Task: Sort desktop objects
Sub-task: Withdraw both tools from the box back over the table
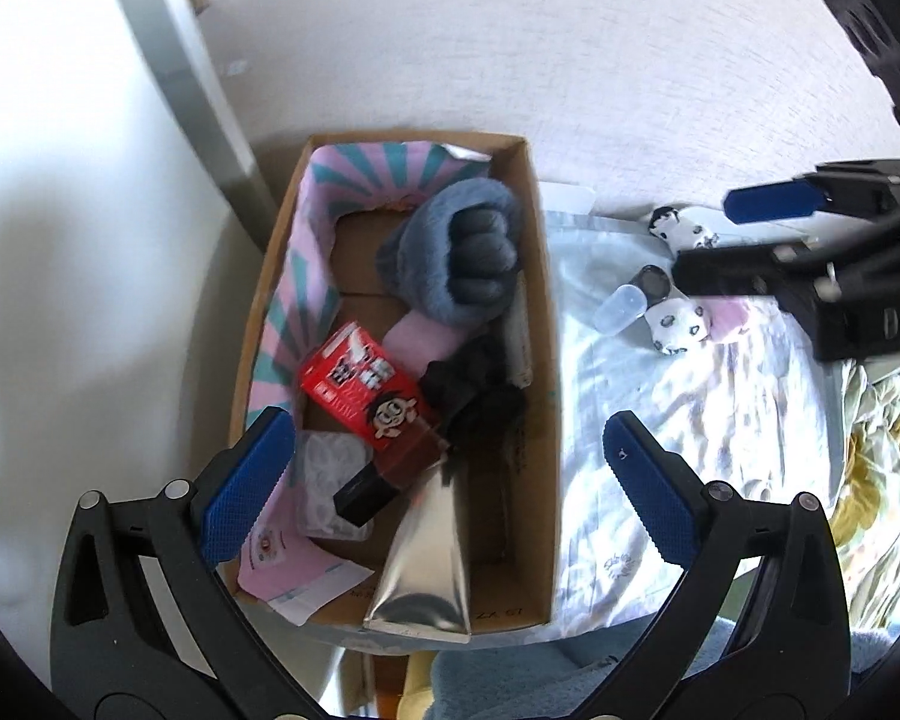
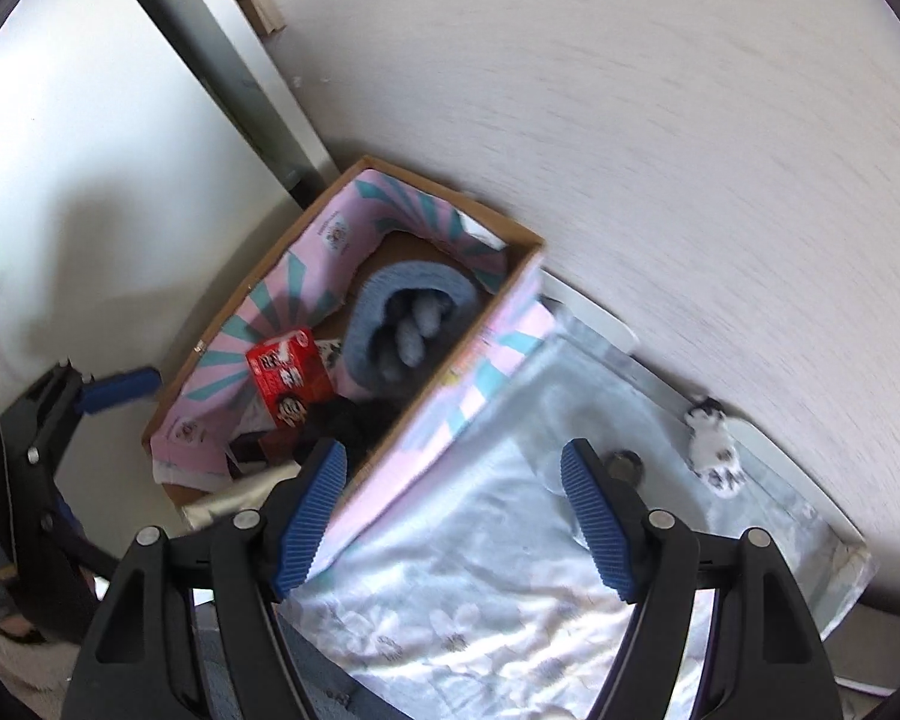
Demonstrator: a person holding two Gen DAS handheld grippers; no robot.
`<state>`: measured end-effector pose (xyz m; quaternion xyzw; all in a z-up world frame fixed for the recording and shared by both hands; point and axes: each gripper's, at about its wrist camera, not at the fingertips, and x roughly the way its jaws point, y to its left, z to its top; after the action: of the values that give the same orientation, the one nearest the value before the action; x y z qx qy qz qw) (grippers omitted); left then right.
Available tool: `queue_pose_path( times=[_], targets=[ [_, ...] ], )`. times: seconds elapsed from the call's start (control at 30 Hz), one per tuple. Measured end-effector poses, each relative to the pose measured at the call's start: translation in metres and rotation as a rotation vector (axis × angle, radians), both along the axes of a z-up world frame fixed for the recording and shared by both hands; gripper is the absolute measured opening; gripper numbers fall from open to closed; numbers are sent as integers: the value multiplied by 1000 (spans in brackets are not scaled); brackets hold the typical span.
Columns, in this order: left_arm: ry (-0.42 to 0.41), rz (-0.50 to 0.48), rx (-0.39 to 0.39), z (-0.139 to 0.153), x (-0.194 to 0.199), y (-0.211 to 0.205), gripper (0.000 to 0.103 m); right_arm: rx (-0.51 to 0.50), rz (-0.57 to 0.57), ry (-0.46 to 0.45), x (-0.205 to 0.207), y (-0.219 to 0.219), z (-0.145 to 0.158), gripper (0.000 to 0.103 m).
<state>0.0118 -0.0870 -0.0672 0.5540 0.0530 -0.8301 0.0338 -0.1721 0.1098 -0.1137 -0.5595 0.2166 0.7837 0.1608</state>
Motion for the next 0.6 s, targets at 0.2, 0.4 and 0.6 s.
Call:
queue_pose_path(
  times=[0.2,0.4,0.6],
  targets=[
    [19,-48,-15,11,-14,25,103,39,-49,17,46,5,7,70],
    [45,-125,-3,20,-25,60,103,92,-167,-1,107,26,13,70],
    [36,-213,-18,16,-42,100,103,107,-244,-29,162,42,5,70]
  ],
)
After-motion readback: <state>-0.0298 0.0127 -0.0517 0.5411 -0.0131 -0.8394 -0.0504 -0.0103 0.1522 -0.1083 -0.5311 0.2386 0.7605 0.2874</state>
